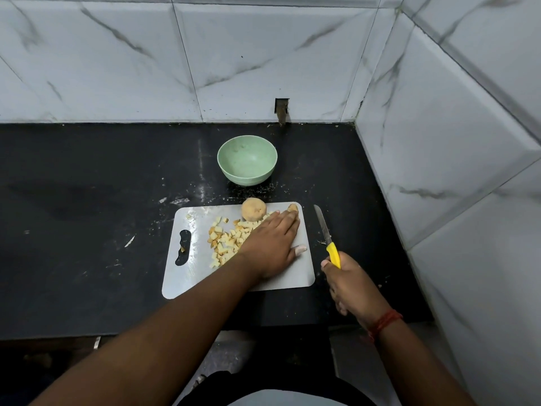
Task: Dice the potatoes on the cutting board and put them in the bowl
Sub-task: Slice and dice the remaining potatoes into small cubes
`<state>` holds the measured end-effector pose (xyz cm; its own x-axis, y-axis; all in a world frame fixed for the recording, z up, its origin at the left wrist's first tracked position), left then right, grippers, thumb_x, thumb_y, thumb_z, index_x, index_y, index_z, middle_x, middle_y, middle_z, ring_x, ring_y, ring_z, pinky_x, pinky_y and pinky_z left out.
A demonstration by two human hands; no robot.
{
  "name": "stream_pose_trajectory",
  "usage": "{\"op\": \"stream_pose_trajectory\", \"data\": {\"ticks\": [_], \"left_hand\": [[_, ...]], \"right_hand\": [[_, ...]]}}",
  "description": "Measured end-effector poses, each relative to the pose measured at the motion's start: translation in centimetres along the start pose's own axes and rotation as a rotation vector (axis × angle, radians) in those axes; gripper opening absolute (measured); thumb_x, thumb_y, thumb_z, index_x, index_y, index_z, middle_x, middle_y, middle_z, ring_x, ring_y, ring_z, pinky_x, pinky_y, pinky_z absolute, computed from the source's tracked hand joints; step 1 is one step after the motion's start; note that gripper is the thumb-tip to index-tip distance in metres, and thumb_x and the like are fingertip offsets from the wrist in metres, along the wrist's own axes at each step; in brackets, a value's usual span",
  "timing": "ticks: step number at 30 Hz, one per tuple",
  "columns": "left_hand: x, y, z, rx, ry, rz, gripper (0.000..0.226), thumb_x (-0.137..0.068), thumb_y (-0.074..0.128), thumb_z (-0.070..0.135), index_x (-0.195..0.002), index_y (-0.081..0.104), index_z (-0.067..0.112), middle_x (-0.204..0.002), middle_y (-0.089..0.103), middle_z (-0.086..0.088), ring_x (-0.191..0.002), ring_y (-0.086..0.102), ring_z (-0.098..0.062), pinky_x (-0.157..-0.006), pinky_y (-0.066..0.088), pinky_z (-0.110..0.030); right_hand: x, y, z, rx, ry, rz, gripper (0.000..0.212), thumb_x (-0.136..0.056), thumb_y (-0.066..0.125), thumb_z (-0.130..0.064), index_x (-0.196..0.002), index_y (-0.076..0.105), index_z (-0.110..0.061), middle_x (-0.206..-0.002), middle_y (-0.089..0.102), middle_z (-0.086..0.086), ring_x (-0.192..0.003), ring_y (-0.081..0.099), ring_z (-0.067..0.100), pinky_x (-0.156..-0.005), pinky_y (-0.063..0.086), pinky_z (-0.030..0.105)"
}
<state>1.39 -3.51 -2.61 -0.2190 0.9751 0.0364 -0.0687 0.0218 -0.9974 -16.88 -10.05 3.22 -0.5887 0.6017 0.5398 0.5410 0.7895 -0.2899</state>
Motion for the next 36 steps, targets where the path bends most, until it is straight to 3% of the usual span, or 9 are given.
{"op": "stream_pose_trajectory", "data": {"ticks": [2,9,14,18,22,27,33,36], "left_hand": [[-1.1,-0.4,0.7,-0.068,-0.051,-0.060,0.080,-0.106,0.016,0.060,-0.163,0.011,0.005,-0.172,0.005,-0.014,-0.158,0.007,-0.027,-0.129,-0.001,-0.039],[0.0,-0.4,3.3,-0.100,-0.018,0.014,0.067,-0.109,0.029,0.052,-0.152,0.042,0.002,-0.158,0.035,-0.019,-0.147,0.033,-0.034,-0.127,0.009,-0.039],[1.9,1.4,3.5,-0.020,0.065,0.123,0.059,-0.105,0.037,0.049,-0.137,0.060,0.005,-0.141,0.054,-0.012,-0.129,0.053,-0.029,-0.126,0.026,-0.043],[2.9,1.9,3.1,-0.013,0.050,0.173,0.063,-0.106,0.034,0.050,-0.145,0.055,0.006,-0.152,0.050,-0.013,-0.140,0.046,-0.026,-0.125,0.027,-0.045],[3.2,2.4,2.5,-0.004,0.049,0.188,0.062,-0.107,0.033,0.051,-0.146,0.054,0.007,-0.152,0.050,-0.012,-0.142,0.044,-0.027,-0.126,0.025,-0.046],[3.2,2.8,2.1,0.031,0.055,0.215,0.060,-0.108,0.031,0.049,-0.147,0.054,0.010,-0.152,0.051,-0.010,-0.142,0.043,-0.025,-0.128,0.015,-0.041],[3.2,3.2,1.9,0.030,0.055,0.204,0.060,-0.108,0.030,0.049,-0.149,0.051,0.011,-0.155,0.048,-0.010,-0.144,0.042,-0.026,-0.127,0.019,-0.045],[3.3,3.3,1.9,0.025,0.045,0.211,0.061,-0.108,0.028,0.050,-0.149,0.052,0.011,-0.155,0.049,-0.010,-0.144,0.042,-0.027,-0.127,0.019,-0.045]], "right_hand": [[0.0,-0.1,0.1,-0.002,-0.004,0.004,0.019,-0.103,0.044,-0.027,-0.101,0.051,-0.010,-0.053,0.039,0.001,-0.037,0.033,0.011,-0.037,0.031,0.024],[0.1,-0.5,0.6,-0.001,-0.007,0.004,0.019,-0.102,0.045,-0.027,-0.100,0.051,-0.010,-0.052,0.040,0.001,-0.037,0.034,0.012,-0.037,0.031,0.025],[-0.6,-0.4,1.0,0.075,-0.012,0.009,0.019,-0.102,0.043,-0.028,-0.098,0.048,-0.011,-0.054,0.043,0.003,-0.036,0.036,0.013,-0.038,0.033,0.026],[-1.1,0.0,0.8,0.226,-0.015,0.016,0.016,-0.102,0.039,-0.028,-0.100,0.044,-0.013,-0.070,0.055,0.011,-0.041,0.041,0.015,-0.040,0.035,0.026],[-2.3,0.5,0.5,0.426,-0.040,0.029,0.013,-0.102,0.038,-0.026,-0.104,0.044,-0.014,-0.089,0.063,0.016,-0.055,0.048,0.018,-0.053,0.039,0.031],[-3.1,1.1,0.0,0.578,-0.007,0.006,0.017,-0.102,0.036,-0.023,-0.116,0.041,-0.014,-0.098,0.065,0.014,-0.066,0.054,0.018,-0.053,0.038,0.027],[-4.0,1.6,-0.5,0.625,0.019,0.009,0.024,-0.101,0.035,-0.022,-0.120,0.043,-0.010,-0.105,0.065,0.017,-0.070,0.053,0.021,-0.050,0.036,0.026],[-4.3,1.8,-0.7,0.646,0.011,0.008,0.026,-0.102,0.035,-0.022,-0.122,0.043,-0.008,-0.105,0.065,0.018,-0.078,0.060,0.028,-0.056,0.044,0.029]]}}
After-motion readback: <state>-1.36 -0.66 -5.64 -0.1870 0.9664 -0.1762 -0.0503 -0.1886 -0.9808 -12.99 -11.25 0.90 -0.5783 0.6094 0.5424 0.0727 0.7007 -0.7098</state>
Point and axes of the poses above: each hand's wrist, its own x-axis away from the middle knuckle, its own y-axis out of the palm, z = x × y, the point moved 2 cm from there along -x, towards the middle knuckle
